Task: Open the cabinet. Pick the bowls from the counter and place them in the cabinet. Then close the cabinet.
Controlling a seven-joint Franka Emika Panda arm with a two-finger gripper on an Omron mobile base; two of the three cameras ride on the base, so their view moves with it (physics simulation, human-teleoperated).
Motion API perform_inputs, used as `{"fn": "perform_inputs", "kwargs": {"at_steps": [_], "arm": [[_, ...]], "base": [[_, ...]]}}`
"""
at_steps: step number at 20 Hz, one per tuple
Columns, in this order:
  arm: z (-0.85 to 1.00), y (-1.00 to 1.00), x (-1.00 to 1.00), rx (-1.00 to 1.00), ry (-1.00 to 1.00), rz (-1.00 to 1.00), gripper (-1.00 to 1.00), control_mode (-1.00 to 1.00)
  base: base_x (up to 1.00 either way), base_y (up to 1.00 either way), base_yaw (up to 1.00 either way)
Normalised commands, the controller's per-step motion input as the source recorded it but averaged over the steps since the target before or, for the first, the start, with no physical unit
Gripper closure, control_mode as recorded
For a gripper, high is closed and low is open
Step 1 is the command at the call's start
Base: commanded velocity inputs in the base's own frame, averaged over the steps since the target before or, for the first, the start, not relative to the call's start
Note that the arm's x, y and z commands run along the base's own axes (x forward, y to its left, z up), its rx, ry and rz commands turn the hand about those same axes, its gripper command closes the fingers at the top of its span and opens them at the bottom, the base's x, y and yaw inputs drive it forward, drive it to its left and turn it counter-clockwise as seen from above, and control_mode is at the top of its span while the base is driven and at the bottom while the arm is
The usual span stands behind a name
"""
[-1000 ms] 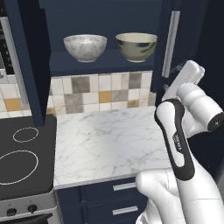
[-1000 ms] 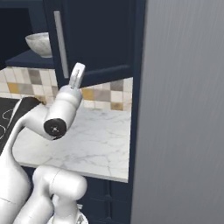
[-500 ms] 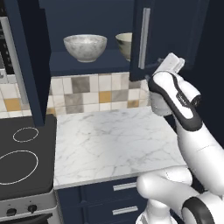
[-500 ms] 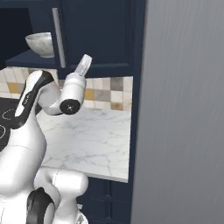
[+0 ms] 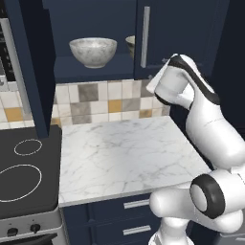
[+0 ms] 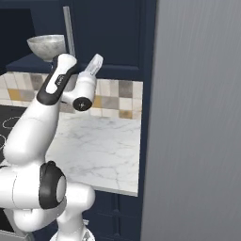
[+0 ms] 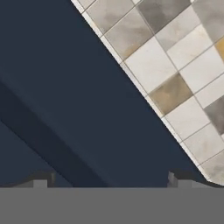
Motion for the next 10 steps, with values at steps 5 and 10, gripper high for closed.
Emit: {"fn": "perform_inputs", "kwargs": {"at_steps": [5, 10], "arm": [[0.00, 0.35, 0.55, 0.00, 0.00, -0.01, -1.00, -1.00], [0.09, -0.05, 0.09, 0.04, 0.02, 0.00, -1.00, -1.00]], "base": [[0.00, 0.00, 0.00], [0.00, 0.00, 0.00]]}}
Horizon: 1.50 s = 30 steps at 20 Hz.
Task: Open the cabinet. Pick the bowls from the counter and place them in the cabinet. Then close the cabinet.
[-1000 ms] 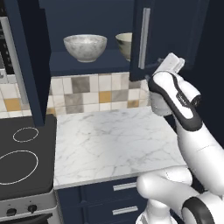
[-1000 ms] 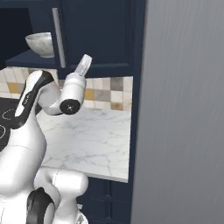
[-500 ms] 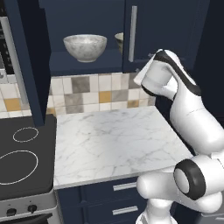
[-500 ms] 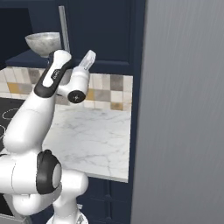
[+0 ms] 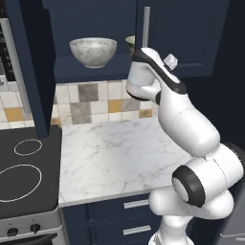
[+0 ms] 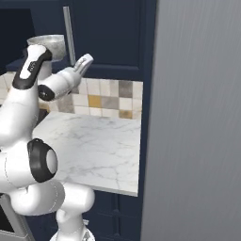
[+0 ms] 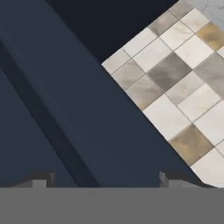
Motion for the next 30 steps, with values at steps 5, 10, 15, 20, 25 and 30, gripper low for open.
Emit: {"fn": "perform_inputs", "kwargs": {"at_steps": [5, 10, 15, 20, 25, 30], "arm": [[0.28, -0.34, -0.19, 0.13, 0.04, 0.00, -1.00, -1.00], [0.29, -0.33, -0.23, 0.14, 0.03, 0.02, -1.00, -1.00], [0.39, -0.13, -0.20, 0.10, 0.00, 0.05, -1.00, -1.00], [0.30, -0.14, -0.31, 0.05, 0.11, 0.02, -1.00, -1.00], [0.06, -0.19, -0.52, 0.00, 0.34, 0.00, -1.00, -1.00], [0.31, -0.03, -0.90, 0.00, 0.19, 0.00, -1.00, -1.00]], "base": [[0.00, 0.00, 0.00], [0.00, 0.00, 0.00], [0.00, 0.00, 0.00], [0.00, 0.00, 0.00], [0.00, 0.00, 0.00], [0.00, 0.00, 0.00]]}}
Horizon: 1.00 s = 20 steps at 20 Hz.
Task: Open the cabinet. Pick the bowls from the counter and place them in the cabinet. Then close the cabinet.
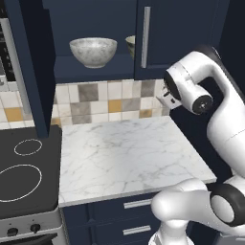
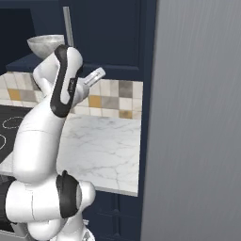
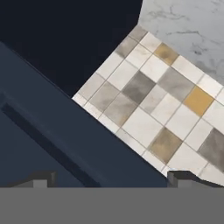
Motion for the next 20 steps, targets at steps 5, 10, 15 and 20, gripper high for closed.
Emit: {"fn": "perform_inputs", "kwargs": {"at_steps": [5, 10, 15, 20], "arm": [[0.83, 0.01, -1.00, 0.00, -0.02, 0.00, -1.00, -1.00], [0.72, 0.27, -0.99, 0.00, -0.11, 0.00, -1.00, -1.00], [0.53, 0.38, -1.00, 0.00, -0.06, 0.00, -1.00, -1.00], [0.48, 0.51, -1.00, -0.04, 0.00, 0.00, -1.00, -1.00]], "base": [[0.00, 0.00, 0.00], [0.00, 0.00, 0.00], [0.00, 0.00, 0.00], [0.00, 0.00, 0.00]]}}
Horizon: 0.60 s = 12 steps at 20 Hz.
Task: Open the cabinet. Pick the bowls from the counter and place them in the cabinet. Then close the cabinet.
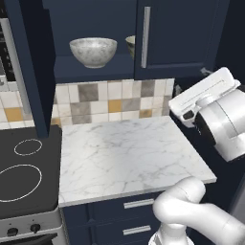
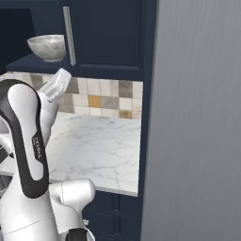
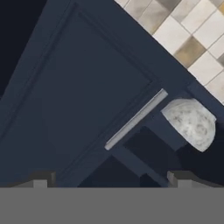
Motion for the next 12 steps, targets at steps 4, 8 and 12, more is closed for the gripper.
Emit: {"fn": "perform_inputs", "kwargs": {"at_steps": [4, 8, 12], "arm": [[0.51, 0.52, -0.99, -0.07, 0.00, 0.00, -1.00, -1.00], [0.49, 0.51, -0.94, -0.10, 0.00, 0.00, -1.00, -1.00], [0.38, 0.58, -0.76, -0.15, 0.00, 0.00, -1.00, -1.00]], "base": [[0.00, 0.00, 0.00], [0.00, 0.00, 0.00], [0.00, 0.00, 0.00]]}}
